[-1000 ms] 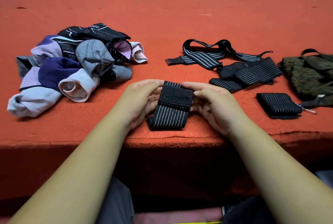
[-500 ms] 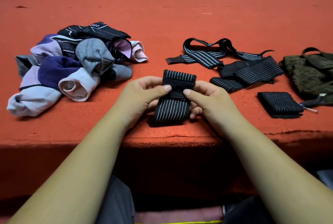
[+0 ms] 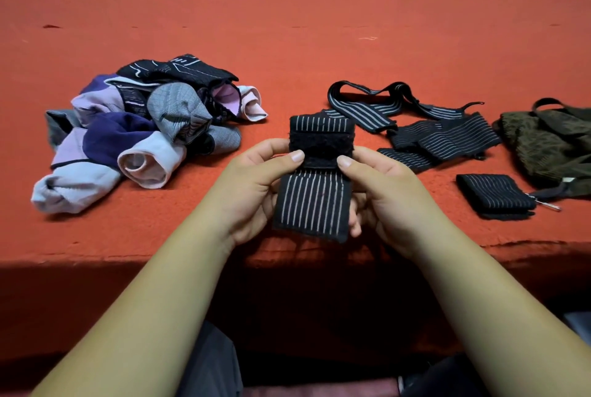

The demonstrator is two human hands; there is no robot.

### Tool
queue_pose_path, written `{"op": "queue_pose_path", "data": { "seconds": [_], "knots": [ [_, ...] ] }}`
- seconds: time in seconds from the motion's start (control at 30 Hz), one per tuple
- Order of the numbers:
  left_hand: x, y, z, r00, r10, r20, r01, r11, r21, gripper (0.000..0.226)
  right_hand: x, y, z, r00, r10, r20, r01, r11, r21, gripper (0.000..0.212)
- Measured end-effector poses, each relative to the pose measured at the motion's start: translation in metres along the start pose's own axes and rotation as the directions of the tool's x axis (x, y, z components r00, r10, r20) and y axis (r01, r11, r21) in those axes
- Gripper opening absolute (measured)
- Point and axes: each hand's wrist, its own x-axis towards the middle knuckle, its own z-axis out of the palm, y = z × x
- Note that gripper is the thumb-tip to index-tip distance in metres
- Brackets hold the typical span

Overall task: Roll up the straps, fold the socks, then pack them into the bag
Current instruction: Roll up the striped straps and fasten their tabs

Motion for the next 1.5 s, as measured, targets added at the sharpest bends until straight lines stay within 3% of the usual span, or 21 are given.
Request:
{"op": "queue_pose_path", "data": {
  "seconds": [0.13,0.2,0.33,0.47,0.57,0.8,0.97,1.1,1.2,1.4,1.5],
  "knots": [
    [-0.002,-0.010,-0.008,0.998,0.044,-0.041,-0.034,0.975,0.221,0.023,0.002,0.014,-0.004,0.995,0.094,-0.037,-0.097,0.991,-0.093,0.030],
    [0.000,-0.012,-0.012,0.998,0.030,-0.047,-0.016,0.959,0.282,0.026,0.005,0.015,-0.006,0.988,0.143,-0.057,-0.145,0.989,-0.042,0.037],
    [0.001,-0.009,-0.012,0.998,-0.025,-0.054,0.035,0.978,0.205,0.028,0.009,0.013,-0.008,0.987,0.160,-0.013,-0.159,0.985,0.059,0.040],
    [0.004,-0.006,-0.011,0.985,-0.112,-0.131,0.127,0.985,0.119,0.023,0.010,0.016,-0.011,0.987,0.136,-0.084,-0.129,0.988,0.080,0.032],
    [0.005,-0.007,-0.010,0.987,-0.150,-0.060,0.158,0.973,0.171,0.025,0.010,0.017,-0.011,0.991,0.091,-0.101,-0.087,0.995,0.043,0.029],
    [0.009,-0.012,-0.010,0.996,-0.054,-0.072,0.067,0.977,0.204,0.030,0.011,0.016,-0.011,0.989,0.084,-0.125,-0.076,0.995,0.064,0.044],
    [0.009,-0.011,-0.006,0.997,0.027,-0.075,-0.010,0.976,0.216,0.021,0.011,0.020,-0.013,0.991,0.055,-0.124,-0.072,0.988,-0.136,0.018],
    [0.008,-0.012,-0.003,0.999,-0.005,-0.033,0.015,0.950,0.311,0.022,0.013,0.021,-0.014,0.983,0.062,-0.174,-0.069,0.997,-0.039,0.026],
    [0.006,-0.012,0.005,1.000,-0.029,-0.009,0.030,0.960,0.280,0.028,0.012,0.020,-0.016,0.981,0.053,-0.188,-0.055,0.998,-0.009,0.028],
    [0.012,-0.011,0.020,0.990,-0.139,-0.011,0.140,0.982,0.125,0.072,0.005,0.014,-0.024,0.979,-0.015,-0.205,0.015,1.000,-0.001,0.033],
    [0.014,-0.018,0.032,0.992,-0.121,-0.020,0.122,0.984,0.128,0.046,-0.002,0.006,-0.031,0.968,-0.021,-0.249,0.018,1.000,-0.016,0.051]
  ]
}}
